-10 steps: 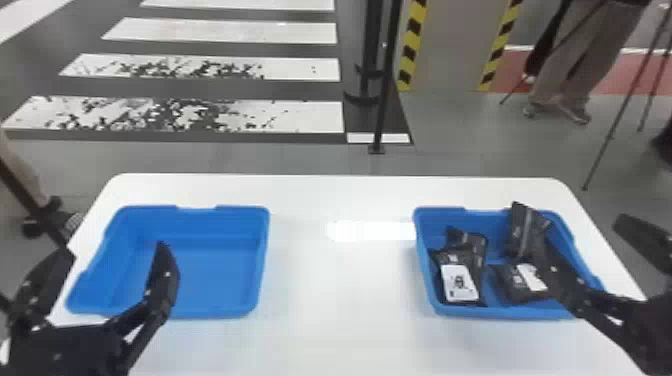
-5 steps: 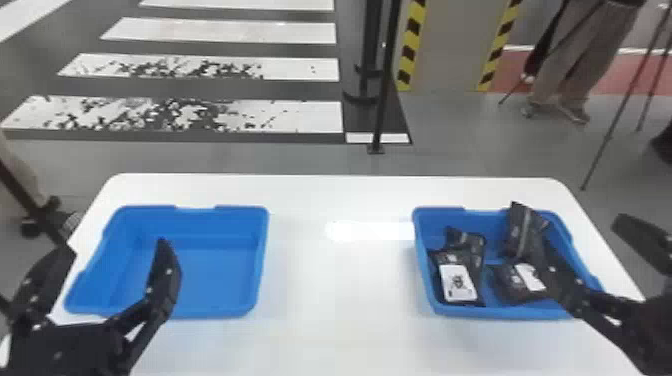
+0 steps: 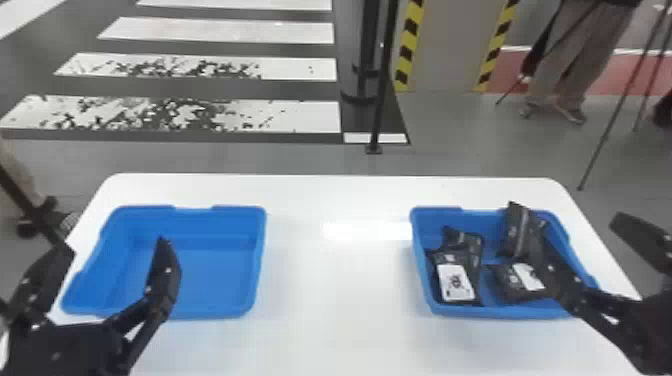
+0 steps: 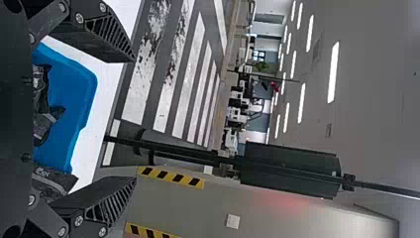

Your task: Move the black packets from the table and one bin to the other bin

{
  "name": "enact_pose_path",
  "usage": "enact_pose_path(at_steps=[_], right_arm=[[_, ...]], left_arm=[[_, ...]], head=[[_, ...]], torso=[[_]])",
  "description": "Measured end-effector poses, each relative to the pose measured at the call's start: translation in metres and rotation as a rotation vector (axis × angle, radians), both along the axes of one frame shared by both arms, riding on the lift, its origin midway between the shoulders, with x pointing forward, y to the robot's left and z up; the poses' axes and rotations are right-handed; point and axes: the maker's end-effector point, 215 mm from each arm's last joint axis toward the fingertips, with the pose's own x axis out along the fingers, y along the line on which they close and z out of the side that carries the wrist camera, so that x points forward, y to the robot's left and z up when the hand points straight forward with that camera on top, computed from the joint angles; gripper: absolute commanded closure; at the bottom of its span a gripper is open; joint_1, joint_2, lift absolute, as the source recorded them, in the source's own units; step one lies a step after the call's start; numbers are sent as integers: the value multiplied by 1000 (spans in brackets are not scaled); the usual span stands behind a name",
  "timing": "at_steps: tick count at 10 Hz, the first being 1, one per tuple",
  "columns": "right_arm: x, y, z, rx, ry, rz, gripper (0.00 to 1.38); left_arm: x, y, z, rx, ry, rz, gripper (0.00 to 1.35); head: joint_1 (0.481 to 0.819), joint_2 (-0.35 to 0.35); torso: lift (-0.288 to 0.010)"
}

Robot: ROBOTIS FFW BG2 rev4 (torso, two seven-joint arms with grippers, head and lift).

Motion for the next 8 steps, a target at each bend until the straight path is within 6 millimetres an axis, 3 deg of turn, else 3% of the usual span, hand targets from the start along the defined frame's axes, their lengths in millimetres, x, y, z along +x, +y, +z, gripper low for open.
enact_pose_path(at_steps=[8], right_arm=[[1,0,3,6,-18,-11,180]], left_arm=[[3,-6,7,-22,-24,-10,121]], head=[[695,-54]], torso=[[-110]])
